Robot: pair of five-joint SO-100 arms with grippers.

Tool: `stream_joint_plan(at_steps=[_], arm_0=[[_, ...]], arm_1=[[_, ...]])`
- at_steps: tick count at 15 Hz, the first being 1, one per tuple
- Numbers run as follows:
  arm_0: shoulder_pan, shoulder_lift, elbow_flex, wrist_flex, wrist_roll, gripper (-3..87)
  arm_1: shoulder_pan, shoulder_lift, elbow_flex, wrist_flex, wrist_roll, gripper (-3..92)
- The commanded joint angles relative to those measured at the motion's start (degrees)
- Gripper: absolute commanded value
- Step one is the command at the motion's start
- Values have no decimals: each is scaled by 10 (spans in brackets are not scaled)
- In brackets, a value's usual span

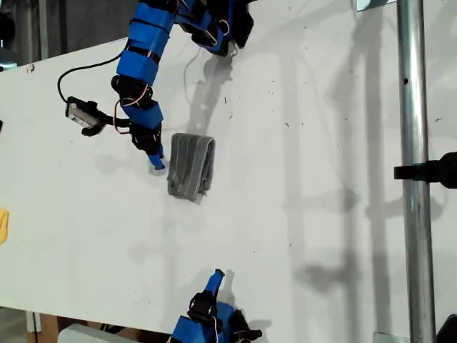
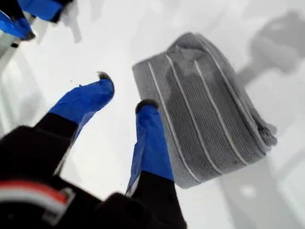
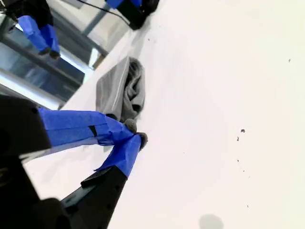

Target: Grasp corners of a towel and fold twice.

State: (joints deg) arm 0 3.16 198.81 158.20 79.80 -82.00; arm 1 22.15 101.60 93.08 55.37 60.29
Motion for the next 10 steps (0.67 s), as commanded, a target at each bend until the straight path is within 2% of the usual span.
stream_joint_plan(at_steps=[1,2,4,7,8,9,10], arm_0=[[-11,4,1,-19,3,-26],[-14,4,7,-22,5,-26],[-26,4,31,-40,33,-26],[-54,4,119,-99,77,-26],[-60,4,158,-107,78,-1],[-61,4,195,-111,54,21],[-62,2,206,-96,29,48]], arm_1=[[4,121,70,18,10,-2],[-4,171,108,47,17,-2],[-19,313,232,118,80,-3],[-73,716,560,175,204,-3],[-98,835,626,240,246,-3],[-119,868,658,285,275,-3],[-134,866,686,279,280,-3]])
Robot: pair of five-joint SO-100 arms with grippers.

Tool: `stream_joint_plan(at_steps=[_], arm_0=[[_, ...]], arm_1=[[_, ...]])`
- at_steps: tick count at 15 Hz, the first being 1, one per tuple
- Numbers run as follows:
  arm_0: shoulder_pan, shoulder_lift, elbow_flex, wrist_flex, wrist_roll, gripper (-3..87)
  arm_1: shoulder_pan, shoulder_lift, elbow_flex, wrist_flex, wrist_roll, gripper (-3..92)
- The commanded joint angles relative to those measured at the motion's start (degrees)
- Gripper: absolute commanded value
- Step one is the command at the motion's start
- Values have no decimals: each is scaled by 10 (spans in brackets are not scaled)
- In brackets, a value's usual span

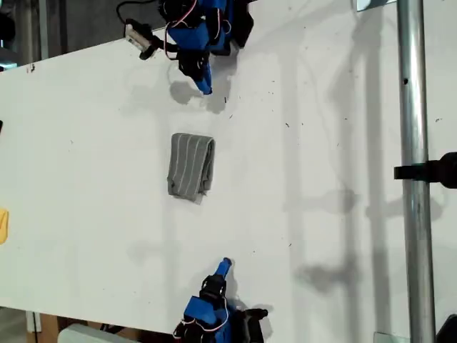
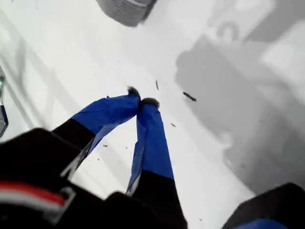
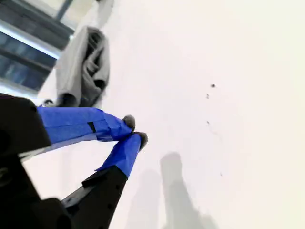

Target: Grasp corners of a towel and fold twice.

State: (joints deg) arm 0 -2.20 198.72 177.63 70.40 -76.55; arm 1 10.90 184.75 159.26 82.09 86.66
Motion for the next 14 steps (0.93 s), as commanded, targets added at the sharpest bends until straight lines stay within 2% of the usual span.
stream_joint_plan(at_steps=[1,3,4,5,6,14], arm_0=[[-4,4,11,6,-33,48],[-14,2,11,38,-49,48],[-9,3,11,38,44,48],[-9,3,11,38,185,48],[-9,3,11,33,223,45],[-11,3,11,36,209,37]], arm_1=[[-30,40,60,12,33,5],[-22,34,64,17,-6,28],[-20,34,64,17,-6,28],[-19,34,64,17,-6,28],[-19,34,64,17,-6,28],[-23,34,64,17,-6,28]])
